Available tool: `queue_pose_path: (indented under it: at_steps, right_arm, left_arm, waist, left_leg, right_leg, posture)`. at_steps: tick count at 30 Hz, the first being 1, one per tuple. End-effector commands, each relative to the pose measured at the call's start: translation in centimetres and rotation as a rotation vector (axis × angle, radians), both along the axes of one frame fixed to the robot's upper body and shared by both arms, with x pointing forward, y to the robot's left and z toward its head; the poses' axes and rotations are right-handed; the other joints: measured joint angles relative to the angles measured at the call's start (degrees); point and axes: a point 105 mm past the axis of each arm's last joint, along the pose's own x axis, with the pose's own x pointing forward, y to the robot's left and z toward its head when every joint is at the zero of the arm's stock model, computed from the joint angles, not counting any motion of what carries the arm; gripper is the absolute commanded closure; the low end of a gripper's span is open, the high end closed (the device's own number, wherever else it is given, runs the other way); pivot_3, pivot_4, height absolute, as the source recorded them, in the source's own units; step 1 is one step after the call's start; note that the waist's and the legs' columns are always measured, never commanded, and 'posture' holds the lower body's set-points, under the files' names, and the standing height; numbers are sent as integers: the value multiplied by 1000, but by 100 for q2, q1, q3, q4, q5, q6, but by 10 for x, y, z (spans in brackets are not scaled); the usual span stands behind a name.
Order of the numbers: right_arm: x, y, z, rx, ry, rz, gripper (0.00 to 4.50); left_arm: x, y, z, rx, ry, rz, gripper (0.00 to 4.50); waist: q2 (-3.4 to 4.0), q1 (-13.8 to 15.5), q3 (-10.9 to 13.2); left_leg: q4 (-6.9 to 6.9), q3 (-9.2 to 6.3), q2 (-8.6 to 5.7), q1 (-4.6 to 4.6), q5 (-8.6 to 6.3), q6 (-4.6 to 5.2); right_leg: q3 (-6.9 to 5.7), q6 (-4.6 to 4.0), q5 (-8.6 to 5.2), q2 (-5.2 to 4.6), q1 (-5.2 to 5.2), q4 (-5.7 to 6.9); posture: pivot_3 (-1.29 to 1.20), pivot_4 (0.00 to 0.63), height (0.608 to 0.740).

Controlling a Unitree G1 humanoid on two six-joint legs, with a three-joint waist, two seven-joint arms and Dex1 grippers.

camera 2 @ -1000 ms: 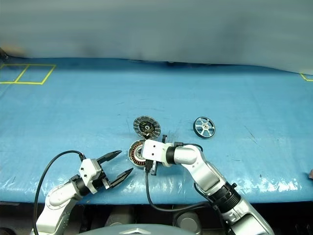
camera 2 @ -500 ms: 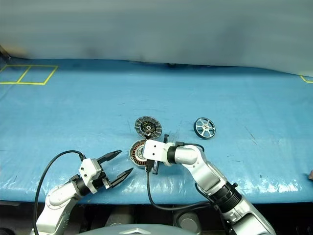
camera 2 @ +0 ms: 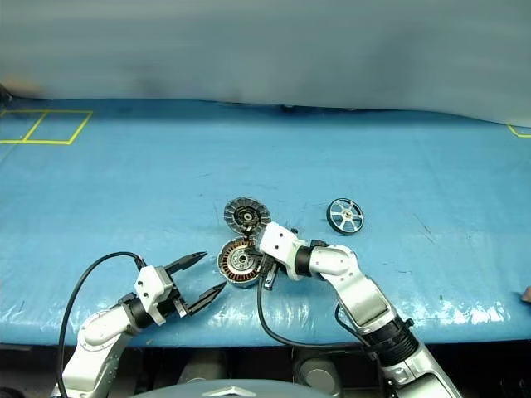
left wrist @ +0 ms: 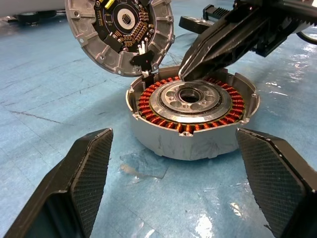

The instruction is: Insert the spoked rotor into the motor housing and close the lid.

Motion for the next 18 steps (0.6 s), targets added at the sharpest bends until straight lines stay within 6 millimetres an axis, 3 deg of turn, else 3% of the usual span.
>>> queue_pose_path:
  at_steps: [1, 7, 18]
  right_arm:
    - [0, -10, 14, 9, -45, -18, 4481]
    - [5, -29, 15, -23, -54, -78, 4481]
    - [-2, 6, 8, 9, -43, 9, 4481]
  left_arm:
    - [1, -2, 5, -16, -25, -5, 296]
    - [3, -3, 5, -21, -27, -10, 296]
    - [4, -2, 3, -18, -27, -10, 296]
  waist:
    - [0, -2, 0]
    - [-2, -8, 1]
    - [-2, -21, 2]
  left_leg:
    - [0, 0, 0, 0, 0, 0]
    - [0, 0, 0, 0, 0, 0]
    - [1, 2, 0, 0, 0, 0]
  right_leg:
    - [0, 0, 0, 0, 0, 0]
    - [0, 0, 0, 0, 0, 0]
    - [1, 0, 0, 0, -1, 0]
  posture:
    - [0, 150, 740]
    - [0, 150, 740]
    - [0, 150, 740]
